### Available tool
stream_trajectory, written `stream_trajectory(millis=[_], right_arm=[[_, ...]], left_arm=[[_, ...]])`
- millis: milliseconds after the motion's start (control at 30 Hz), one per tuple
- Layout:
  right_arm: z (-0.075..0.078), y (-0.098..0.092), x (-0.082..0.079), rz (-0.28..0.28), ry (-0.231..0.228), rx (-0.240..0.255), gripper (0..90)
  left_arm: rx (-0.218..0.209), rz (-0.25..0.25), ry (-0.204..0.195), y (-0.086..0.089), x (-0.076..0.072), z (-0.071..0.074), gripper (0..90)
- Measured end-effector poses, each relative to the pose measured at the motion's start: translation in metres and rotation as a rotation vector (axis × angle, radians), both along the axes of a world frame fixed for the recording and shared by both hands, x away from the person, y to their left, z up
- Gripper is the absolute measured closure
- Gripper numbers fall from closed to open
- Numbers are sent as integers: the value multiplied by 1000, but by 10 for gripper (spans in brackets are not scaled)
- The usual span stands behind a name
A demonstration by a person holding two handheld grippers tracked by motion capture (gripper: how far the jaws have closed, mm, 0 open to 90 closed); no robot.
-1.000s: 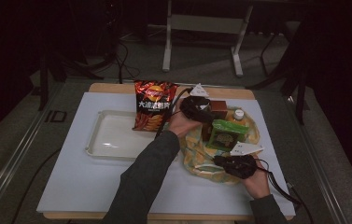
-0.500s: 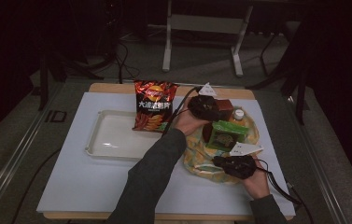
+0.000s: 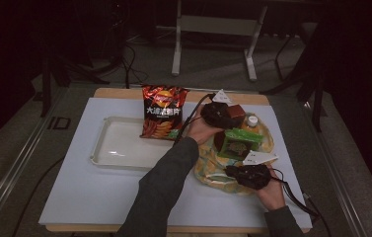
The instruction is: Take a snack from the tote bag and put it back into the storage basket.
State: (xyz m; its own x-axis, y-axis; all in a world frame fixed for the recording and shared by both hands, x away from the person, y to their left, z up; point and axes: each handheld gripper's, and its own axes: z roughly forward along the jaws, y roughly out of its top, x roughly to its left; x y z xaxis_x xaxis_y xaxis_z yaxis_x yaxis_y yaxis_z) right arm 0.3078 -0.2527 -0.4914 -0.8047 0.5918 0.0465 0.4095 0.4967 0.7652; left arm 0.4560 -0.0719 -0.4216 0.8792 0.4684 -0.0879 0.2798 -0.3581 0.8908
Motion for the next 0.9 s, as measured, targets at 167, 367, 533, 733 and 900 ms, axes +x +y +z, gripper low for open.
stream_trajectory(millis=[167, 367, 533, 733, 900], right_arm=[[0, -1, 0, -5, 0, 1, 804], [-1, -2, 1, -23, -8, -10, 796], [1, -5, 1, -49, -39, -14, 799], [12, -19, 1, -113, -88, 34, 810], [17, -27, 2, -172, -122, 73, 816]], left_arm=[[-6, 34, 4, 10, -2, 0, 414], [-3, 70, 7, 25, -5, 1, 418], [16, 65, -8, 29, -9, 3, 419], [27, 62, -15, 27, -13, 4, 420], [36, 65, -17, 28, -16, 5, 420]])
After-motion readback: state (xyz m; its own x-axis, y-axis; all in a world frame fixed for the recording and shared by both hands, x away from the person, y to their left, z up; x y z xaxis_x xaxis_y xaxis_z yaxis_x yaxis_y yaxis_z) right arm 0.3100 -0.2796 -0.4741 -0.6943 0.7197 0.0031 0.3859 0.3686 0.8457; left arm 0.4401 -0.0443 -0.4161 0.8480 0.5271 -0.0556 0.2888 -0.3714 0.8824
